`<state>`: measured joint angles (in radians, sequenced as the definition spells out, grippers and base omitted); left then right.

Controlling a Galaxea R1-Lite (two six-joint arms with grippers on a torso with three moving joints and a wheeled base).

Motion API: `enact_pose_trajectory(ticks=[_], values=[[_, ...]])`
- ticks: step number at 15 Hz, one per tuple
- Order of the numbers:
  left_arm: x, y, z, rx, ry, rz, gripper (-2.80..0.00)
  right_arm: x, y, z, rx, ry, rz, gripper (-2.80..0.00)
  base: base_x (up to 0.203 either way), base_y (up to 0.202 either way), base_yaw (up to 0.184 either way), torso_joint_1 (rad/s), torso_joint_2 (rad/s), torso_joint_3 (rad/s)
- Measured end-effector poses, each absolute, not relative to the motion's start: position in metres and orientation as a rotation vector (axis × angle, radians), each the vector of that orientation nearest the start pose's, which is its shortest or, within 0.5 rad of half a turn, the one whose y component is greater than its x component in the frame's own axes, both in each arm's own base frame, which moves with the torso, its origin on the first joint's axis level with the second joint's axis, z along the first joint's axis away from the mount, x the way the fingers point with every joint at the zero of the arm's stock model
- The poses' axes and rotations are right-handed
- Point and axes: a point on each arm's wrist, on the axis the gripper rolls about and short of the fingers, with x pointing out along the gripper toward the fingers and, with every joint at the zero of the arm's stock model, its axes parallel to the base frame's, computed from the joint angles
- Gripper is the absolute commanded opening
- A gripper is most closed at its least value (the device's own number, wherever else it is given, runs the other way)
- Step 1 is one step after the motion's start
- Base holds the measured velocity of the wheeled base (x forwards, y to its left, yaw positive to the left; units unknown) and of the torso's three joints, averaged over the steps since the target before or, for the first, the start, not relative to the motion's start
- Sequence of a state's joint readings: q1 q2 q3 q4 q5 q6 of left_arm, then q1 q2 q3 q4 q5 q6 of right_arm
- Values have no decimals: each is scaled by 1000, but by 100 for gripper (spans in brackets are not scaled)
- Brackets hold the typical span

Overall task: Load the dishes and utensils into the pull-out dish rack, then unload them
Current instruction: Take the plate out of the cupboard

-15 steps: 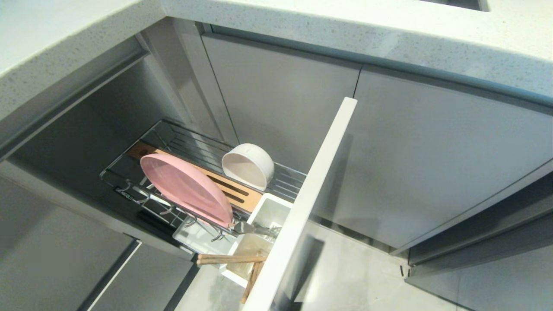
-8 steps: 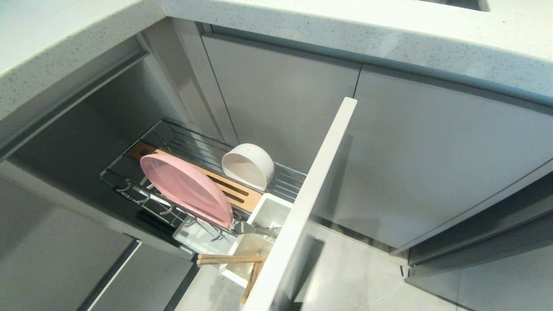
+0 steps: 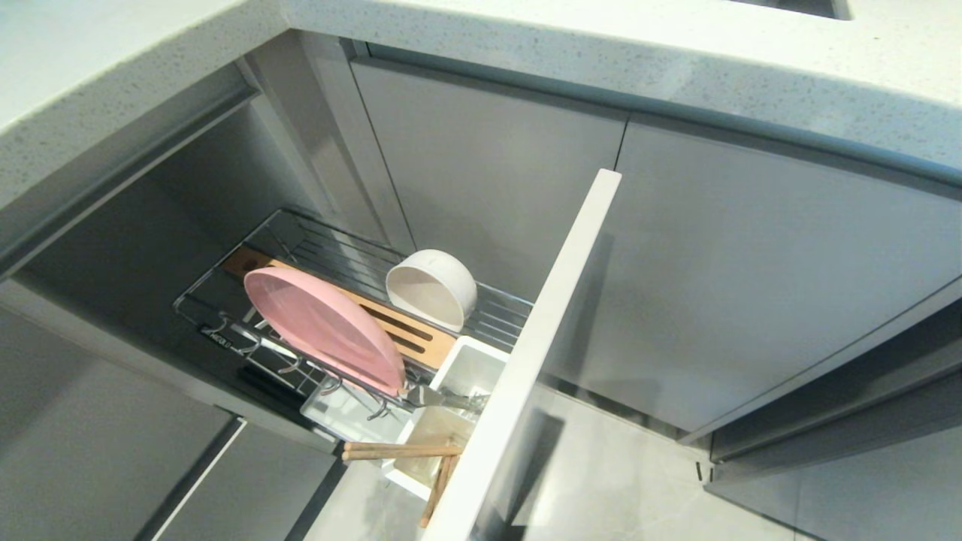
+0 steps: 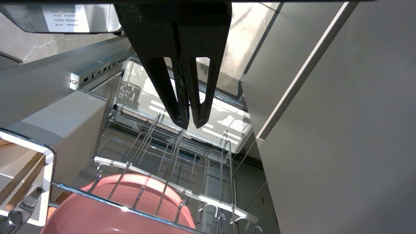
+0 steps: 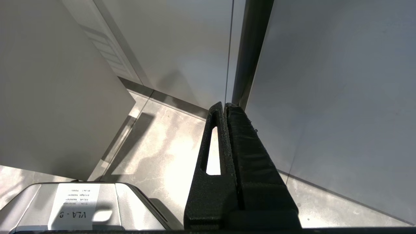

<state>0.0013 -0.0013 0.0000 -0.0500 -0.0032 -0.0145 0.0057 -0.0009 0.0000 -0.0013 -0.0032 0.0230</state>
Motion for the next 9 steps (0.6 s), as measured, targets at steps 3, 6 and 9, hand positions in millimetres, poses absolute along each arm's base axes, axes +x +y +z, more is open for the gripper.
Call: enact_pose_trajectory(ticks=[3, 6, 9], values=[[-23, 0, 81, -15, -51, -2, -280, -23, 0, 76, 23, -2, 3, -280, 0, 0, 0, 0, 0, 0], [-23, 0, 81, -15, -51, -2, -280, -23, 0, 76, 23, -2, 3, -280, 0, 0, 0, 0, 0, 0], [-23, 0, 81, -15, -51, -2, -280, -23, 0, 76, 23, -2, 3, -280, 0, 0, 0, 0, 0, 0]])
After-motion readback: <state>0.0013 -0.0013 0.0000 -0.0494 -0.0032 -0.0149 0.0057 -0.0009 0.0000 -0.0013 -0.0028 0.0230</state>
